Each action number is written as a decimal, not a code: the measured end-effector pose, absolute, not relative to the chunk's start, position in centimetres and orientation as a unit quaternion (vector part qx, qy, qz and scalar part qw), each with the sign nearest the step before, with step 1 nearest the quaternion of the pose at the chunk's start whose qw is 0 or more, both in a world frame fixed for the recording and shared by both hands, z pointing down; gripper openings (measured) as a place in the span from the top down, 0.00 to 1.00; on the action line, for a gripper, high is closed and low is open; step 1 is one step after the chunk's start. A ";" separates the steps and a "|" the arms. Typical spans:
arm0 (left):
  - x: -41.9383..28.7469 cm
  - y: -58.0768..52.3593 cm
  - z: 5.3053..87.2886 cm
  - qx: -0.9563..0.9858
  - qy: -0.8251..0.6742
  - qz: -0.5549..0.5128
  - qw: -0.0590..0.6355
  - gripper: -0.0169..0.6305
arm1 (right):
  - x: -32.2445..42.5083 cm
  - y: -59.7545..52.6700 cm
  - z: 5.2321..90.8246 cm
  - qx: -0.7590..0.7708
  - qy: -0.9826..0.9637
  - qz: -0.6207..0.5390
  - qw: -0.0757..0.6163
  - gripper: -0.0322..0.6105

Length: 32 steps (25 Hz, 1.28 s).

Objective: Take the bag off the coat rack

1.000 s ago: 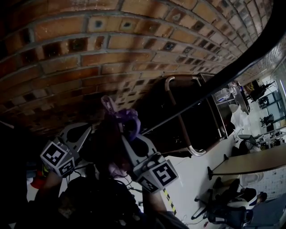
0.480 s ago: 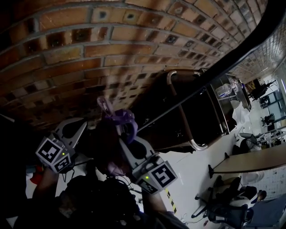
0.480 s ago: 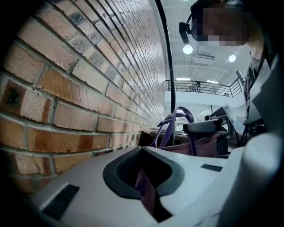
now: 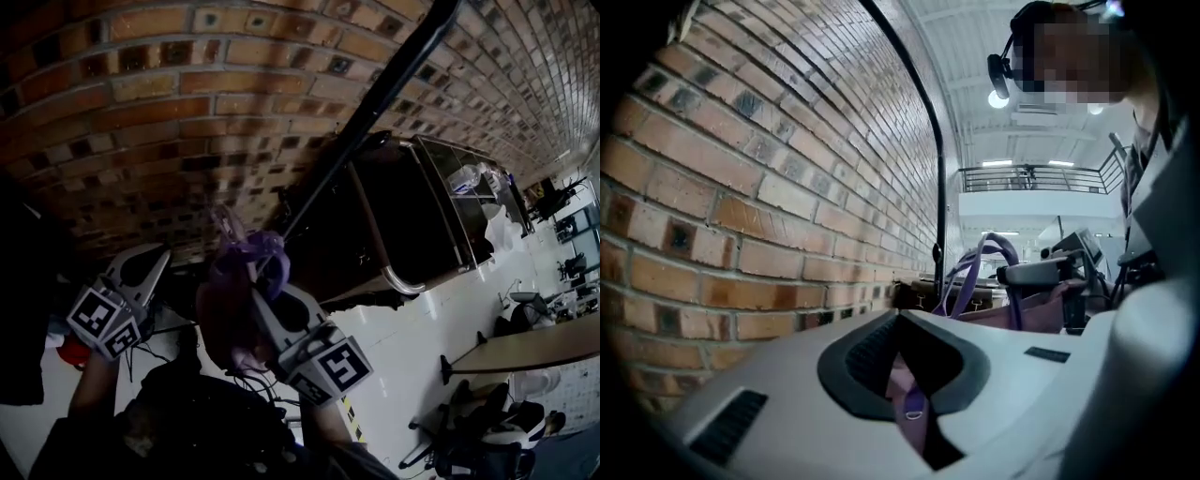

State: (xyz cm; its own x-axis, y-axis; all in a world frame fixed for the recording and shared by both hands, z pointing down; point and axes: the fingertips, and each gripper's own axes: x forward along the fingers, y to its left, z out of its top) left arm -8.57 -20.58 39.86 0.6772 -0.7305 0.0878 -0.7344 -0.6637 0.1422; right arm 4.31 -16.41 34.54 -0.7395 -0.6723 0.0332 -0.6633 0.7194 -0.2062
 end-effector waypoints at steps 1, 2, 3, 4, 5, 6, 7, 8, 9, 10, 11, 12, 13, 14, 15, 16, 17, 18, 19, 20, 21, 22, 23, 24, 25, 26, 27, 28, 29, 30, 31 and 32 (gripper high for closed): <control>-8.2 -19.7 39.9 0.911 -0.403 0.011 0.083 0.96 | 4.8 -15.5 34.6 -0.360 0.927 -0.101 0.022 0.88; -7.8 -18.7 40.0 0.911 -0.405 0.011 0.082 0.96 | 5.3 -14.6 34.6 -0.359 0.928 -0.100 0.021 0.88; -7.5 -17.6 40.0 0.910 -0.407 0.011 0.082 0.96 | 5.7 -13.7 34.7 -0.358 0.928 -0.100 0.021 0.88; -7.1 -16.5 39.9 0.909 -0.409 0.009 0.082 0.96 | 6.1 -12.7 34.7 -0.357 0.928 -0.100 0.020 0.88; -6.9 -15.5 39.8 0.908 -0.410 0.008 0.082 0.96 | 6.5 -11.8 34.7 -0.357 0.928 -0.100 0.019 0.88; -6.6 -14.4 39.7 0.907 -0.412 0.007 0.081 0.96 | 6.9 -10.8 34.7 -0.357 0.928 -0.101 0.018 0.88; -6.4 -13.4 39.6 0.907 -0.413 0.007 0.081 0.96 | 7.2 -9.9 34.7 -0.356 0.929 -0.101 0.016 0.88; -6.2 -12.4 39.6 0.906 -0.415 0.007 0.081 0.96 | 7.6 -9.0 34.7 -0.355 0.929 -0.101 0.015 0.88; -6.0 -11.4 39.6 0.906 -0.416 0.008 0.080 0.96 | 7.9 -8.2 34.7 -0.353 0.930 -0.100 0.013 0.88; -5.8 -10.4 39.6 0.905 -0.417 0.009 0.079 0.96 | 8.2 -7.3 34.7 -0.351 0.931 -0.099 0.012 0.88; -5.6 -9.4 39.6 0.904 -0.419 0.010 0.079 0.96 | 8.5 -6.5 34.7 -0.350 0.932 -0.098 0.011 0.88; -5.3 -8.4 39.6 0.903 -0.421 0.009 0.079 0.96 | 8.9 -5.7 34.7 -0.349 0.932 -0.097 0.011 0.88; -5.0 -7.5 39.6 0.902 -0.424 0.009 0.080 0.96 | 9.2 -4.9 34.7 -0.348 0.932 -0.097 0.010 0.88; -4.7 -6.5 39.5 0.901 -0.426 0.008 0.081 0.96 | 9.6 -4.0 34.7 -0.346 0.933 -0.097 0.010 0.88; -4.4 -5.6 39.5 0.900 -0.429 0.008 0.082 0.96 | 9.9 -3.2 34.8 -0.343 0.934 -0.098 0.010 0.88; -4.3 -4.6 39.5 0.898 -0.432 0.008 0.083 0.96 | 10.1 -2.3 34.8 -0.339 0.936 -0.098 0.010 0.88; -4.2 -3.6 39.5 0.896 -0.436 0.007 0.083 0.96 | 10.2 -1.4 34.9 -0.335 0.937 -0.099 0.010 0.88; -4.3 -2.6 39.4 0.894 -0.440 0.006 0.083 0.96 | 10.2 -0.4 34.9 -0.331 0.938 -0.101 0.011 0.88; -4.4 -1.5 39.4 0.892 -0.444 0.003 0.083 0.96 | 10.2 0.6 35.0 -0.329 0.939 -0.102 0.012 0.88; -4.5 -0.5 39.3 0.891 -0.446 0.001 0.083 0.96 | 10.3 1.6 35.0 -0.328 0.939 -0.104 0.014 0.88; -4.6 0.5 39.3 0.890 -0.449 0.000 0.084 0.96 | 10.3 2.5 35.1 -0.327 0.939 -0.106 0.015 0.88; -4.6 1.4 39.3 0.888 -0.451 0.000 0.084 0.96 | 10.3 3.3 35.2 -0.325 0.940 -0.108 0.016 0.88; -4.7 2.2 39.4 0.887 -0.455 0.001 0.085 0.96 | 10.3 4.0 35.2 -0.322 0.940 -0.110 0.017 0.88; -4.8 3.0 39.4 0.885 -0.458 0.001 0.086 0.96 | 10.3 4.5 35.2 -0.320 0.941 -0.112 0.019 0.88; -5.0 3.6 39.5 0.883 -0.461 0.002 0.087 0.96 | 10.3 5.0 35.2 -0.318 0.941 -0.113 0.020 0.88; -5.1 4.2 39.4 0.881 -0.464 0.000 0.088 0.96 | 10.3 5.5 35.2 -0.316 0.942 -0.114 0.020 0.88; -5.2 4.7 39.4 0.880 -0.467 -0.001 0.088 0.96 | 10.3 5.8 35.1 -0.314 0.942 -0.114 0.021 0.88; -5.4 5.1 39.3 0.879 -0.469 -0.003 0.088 0.96 | 10.2 6.2 35.0 -0.312 0.943 -0.113 0.022 0.88; -5.6 5.5 39.2 0.878 -0.471 -0.003 0.087 0.96 | 10.0 6.5 34.8 -0.309 0.944 -0.112 0.022 0.88; -5.9 5.8 39.2 0.877 -0.473 -0.003 0.087 0.96 | 9.8 6.8 34.7 -0.307 0.945 -0.110 0.023 0.88; -6.2 6.0 39.1 0.876 -0.475 -0.005 0.088 0.96 | 9.6 7.1 34.6 -0.304 0.946 -0.109 0.023 0.88; -6.5 6.1 39.0 0.875 -0.476 -0.007 0.090 0.96 | 9.3 7.4 34.5 -0.301 0.947 -0.108 0.023 0.88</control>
